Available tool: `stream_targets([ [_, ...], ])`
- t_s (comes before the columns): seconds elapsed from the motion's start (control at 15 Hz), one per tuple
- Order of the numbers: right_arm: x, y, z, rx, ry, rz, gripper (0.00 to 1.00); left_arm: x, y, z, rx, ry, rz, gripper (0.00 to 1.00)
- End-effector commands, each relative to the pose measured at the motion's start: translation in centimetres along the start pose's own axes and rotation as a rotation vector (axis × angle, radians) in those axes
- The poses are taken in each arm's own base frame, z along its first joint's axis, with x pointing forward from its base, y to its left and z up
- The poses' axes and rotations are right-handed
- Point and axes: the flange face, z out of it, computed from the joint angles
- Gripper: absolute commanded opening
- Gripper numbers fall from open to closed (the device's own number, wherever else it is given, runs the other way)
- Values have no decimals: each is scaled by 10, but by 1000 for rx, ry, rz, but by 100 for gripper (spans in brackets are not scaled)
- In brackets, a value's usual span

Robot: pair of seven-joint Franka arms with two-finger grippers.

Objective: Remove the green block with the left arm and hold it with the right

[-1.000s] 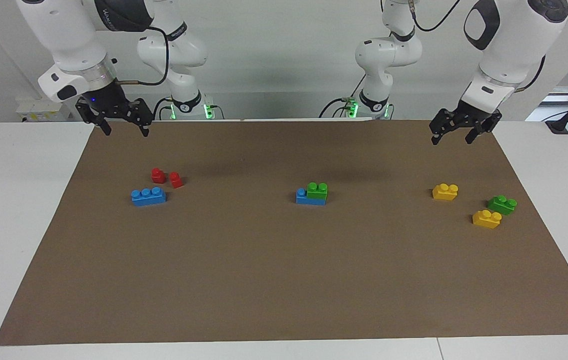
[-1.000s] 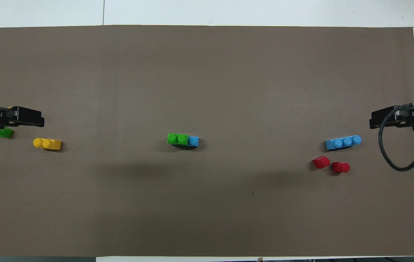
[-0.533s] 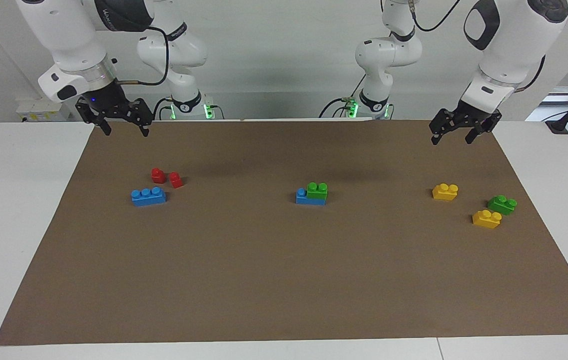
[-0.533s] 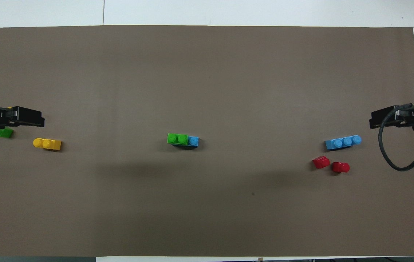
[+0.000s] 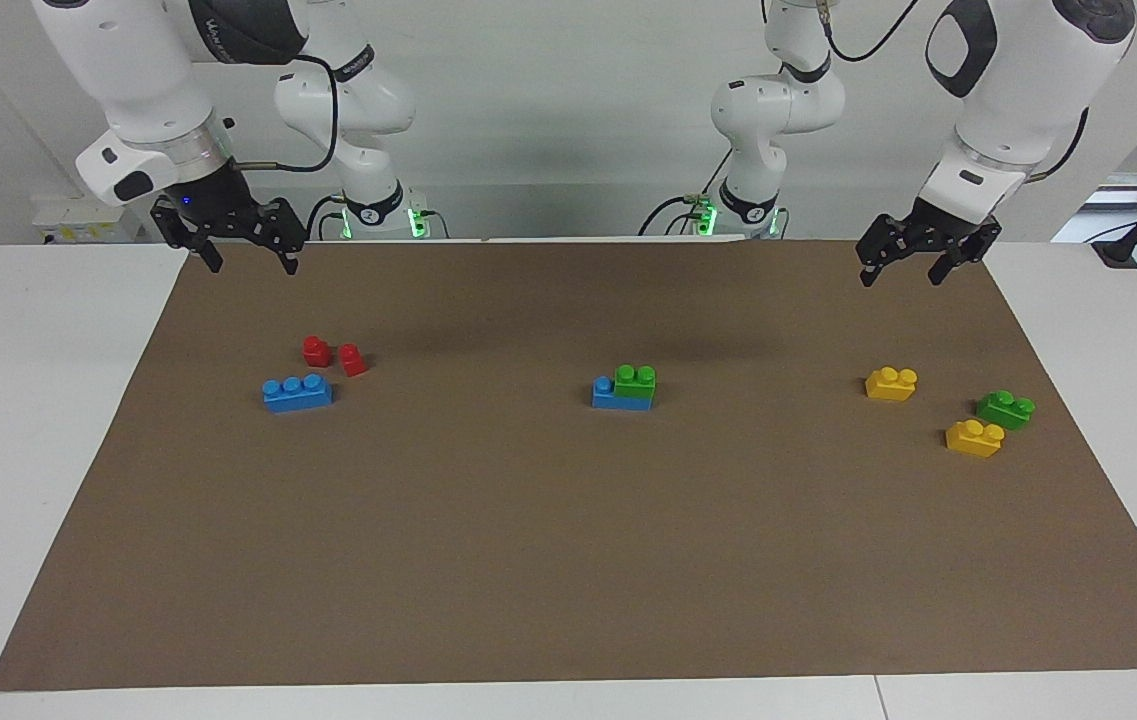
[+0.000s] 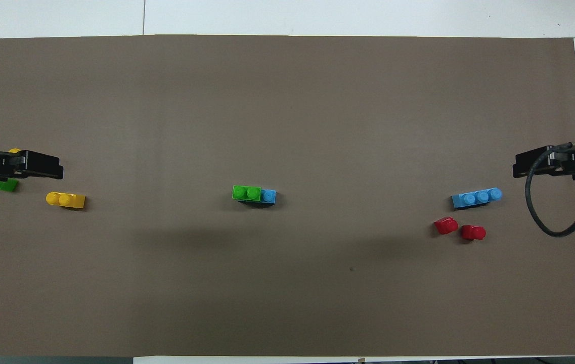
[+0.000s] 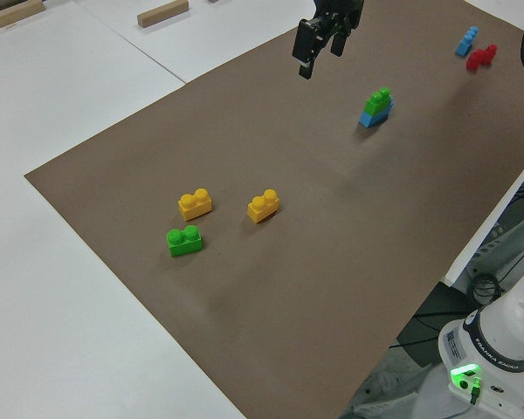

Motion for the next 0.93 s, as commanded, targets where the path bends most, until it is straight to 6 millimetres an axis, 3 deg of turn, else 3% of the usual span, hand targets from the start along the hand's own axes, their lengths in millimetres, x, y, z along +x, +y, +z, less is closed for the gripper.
stream_targets([
  [0.0, 3, 20, 1, -17, 2, 23, 100, -8, 1, -2, 7, -14, -10, 100],
  [0.2, 5, 27, 0, -13, 17, 3, 100, -8, 2, -2, 7, -12, -57, 100],
  [0.33, 8, 18, -1, -9, 39, 28, 100, -8, 7, -1, 2, -6, -189, 100],
  [0.4, 7, 11, 0, -7, 40, 125, 100, -8, 20, 1, -4, -8, -244, 100],
  [0.67, 7, -43, 13, 64, 37, 607, 96, -12, 56, 3, -29, -16, -480, 100],
  [0.87, 4, -75, 26, 128, -9, 823, 96, -13, 74, 6, -73, -16, -683, 100],
])
